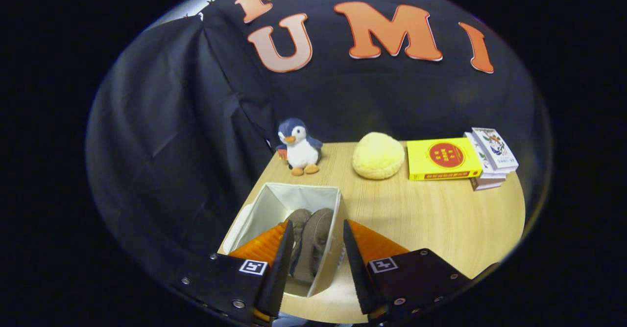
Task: Open the storage box then place both shoes into the box .Put the left shoe in first, then the right shoe, with the right side of both shoes facing outward in a uniform manner.
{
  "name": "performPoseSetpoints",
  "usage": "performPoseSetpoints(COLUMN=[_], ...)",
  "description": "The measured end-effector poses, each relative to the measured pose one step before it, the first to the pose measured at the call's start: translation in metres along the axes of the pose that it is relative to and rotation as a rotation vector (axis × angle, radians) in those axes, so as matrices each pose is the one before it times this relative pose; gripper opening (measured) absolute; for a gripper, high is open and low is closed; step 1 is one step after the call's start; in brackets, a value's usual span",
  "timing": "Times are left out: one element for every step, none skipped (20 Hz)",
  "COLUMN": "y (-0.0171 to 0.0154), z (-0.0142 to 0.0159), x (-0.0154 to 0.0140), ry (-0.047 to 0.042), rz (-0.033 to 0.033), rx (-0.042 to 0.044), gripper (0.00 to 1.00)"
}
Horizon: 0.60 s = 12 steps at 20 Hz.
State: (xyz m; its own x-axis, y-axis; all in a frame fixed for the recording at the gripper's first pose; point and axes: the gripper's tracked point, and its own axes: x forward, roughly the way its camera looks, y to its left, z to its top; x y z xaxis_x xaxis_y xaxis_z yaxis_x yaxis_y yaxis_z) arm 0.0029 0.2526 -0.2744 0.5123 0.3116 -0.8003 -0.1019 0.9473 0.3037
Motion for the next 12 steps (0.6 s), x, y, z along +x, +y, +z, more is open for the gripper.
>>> performPoseSetpoints(y=[-0.01077, -0.01304, -0.01386, -0.01586, -0.01603, -0.01717, -0.01667, -0.01587, -0.01581, -0.01821, -0.01565, -0.01212], z=[0.00995, 0.00714, 0.00981, 0.00876, 0.00923, 0.00854, 0.00972, 0.00868, 0.00884, 0.00756, 0.00976, 0.00966], x=[-0.01362, -0.01555, -0.01387, -0.01384, -0.01202, -0.01015, -0.01041, -0.00824, -0.00868, -0.00872, -0.0088, -0.00798], ry=[-0.03375, -0.02991, -0.03643, -0.03389, -0.03649, -0.035, -0.03459, -0.0321, -0.02418, -0.02473, -0.03104, -0.03632], rz=[0.00148, -0.00577, -0.00474, -0.01317, -0.01322, -0.01837, -0.0122, -0.01523, -0.01716, -0.02648, -0.01593, -0.01862], rx=[-0.01245, -0.01107, -0.01151, -0.01175, -0.00402, -0.00213, -0.00012, -0.00469, -0.01014, -0.01609, -0.01685, -0.01785], gripper=[0.62, 0.65, 0.67, 0.7, 0.72, 0.75, 0.76, 0.79, 0.8, 0.82, 0.82, 0.82])
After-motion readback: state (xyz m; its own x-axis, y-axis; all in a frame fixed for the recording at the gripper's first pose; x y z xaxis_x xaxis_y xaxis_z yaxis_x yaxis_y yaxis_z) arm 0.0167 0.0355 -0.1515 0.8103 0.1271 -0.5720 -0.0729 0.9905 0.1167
